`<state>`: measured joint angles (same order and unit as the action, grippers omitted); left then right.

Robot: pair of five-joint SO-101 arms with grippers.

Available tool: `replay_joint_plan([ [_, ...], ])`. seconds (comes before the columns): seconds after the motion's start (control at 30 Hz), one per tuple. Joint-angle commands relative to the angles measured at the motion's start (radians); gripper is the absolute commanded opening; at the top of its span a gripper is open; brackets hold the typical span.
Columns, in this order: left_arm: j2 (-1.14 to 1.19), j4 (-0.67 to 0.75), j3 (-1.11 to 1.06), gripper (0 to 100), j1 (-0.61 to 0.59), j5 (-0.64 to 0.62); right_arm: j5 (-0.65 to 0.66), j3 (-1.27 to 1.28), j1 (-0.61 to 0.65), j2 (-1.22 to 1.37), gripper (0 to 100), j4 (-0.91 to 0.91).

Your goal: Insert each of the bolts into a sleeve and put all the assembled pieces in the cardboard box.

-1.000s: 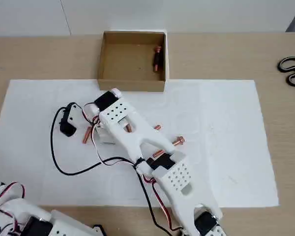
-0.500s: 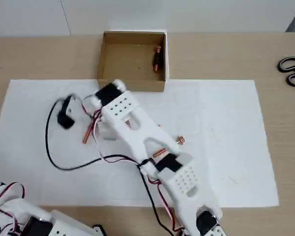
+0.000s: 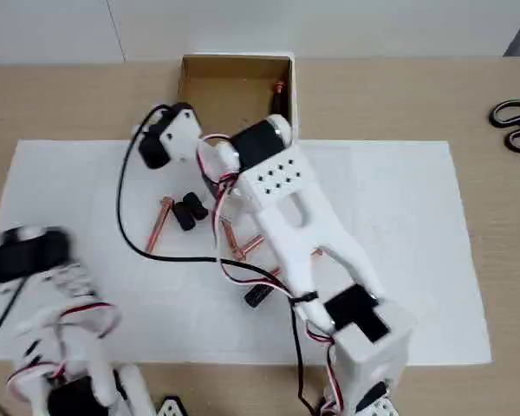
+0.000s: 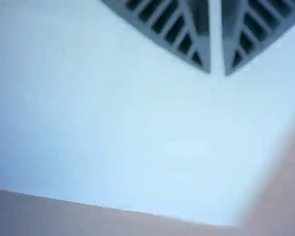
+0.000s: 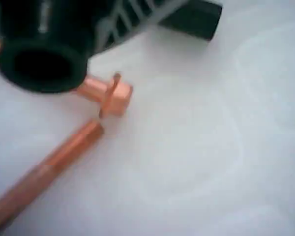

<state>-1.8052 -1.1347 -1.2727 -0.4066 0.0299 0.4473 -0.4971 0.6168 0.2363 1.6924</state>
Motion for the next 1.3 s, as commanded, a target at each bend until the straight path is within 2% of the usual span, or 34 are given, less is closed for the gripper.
replay_joint_plan([
  [0.0,-0.003,-0.002,0.042,1,0.219,-0.081,-0.068,0.031,-0.071,-0.176,0.3,0.005],
  [0.17,0.101,0.003,0.051,1,0.255,-0.123,-0.183,0.071,-0.194,-0.371,0.3,0.005],
  [0.3,0.304,0.002,0.134,1,0.255,-0.123,-0.186,0.193,-0.263,-0.547,0.4,0.002],
  [0.43,0.542,0.002,0.312,1,0.287,-0.121,-0.189,0.361,-0.331,-0.720,0.4,-0.053],
  [0.7,0.993,-0.002,0.625,1,0.519,-0.120,-0.397,0.810,-0.565,-1.110,0.4,-0.254],
  [0.97,1.335,-0.057,0.854,1,0.718,-0.112,-0.408,1.366,-0.751,-1.543,0.4,-0.503],
  [1.1,1.441,-0.130,0.993,1,0.764,-0.055,-0.410,1.587,-0.835,-1.797,0.4,-0.611],
  [1.23,1.545,-0.224,1.118,1,0.861,0.166,-0.407,1.783,-0.909,-2.049,0.4,-0.656],
  [1.27,1.576,-0.259,1.147,1,0.888,0.189,-0.408,1.818,-0.924,-2.071,0.4,-0.659],
])
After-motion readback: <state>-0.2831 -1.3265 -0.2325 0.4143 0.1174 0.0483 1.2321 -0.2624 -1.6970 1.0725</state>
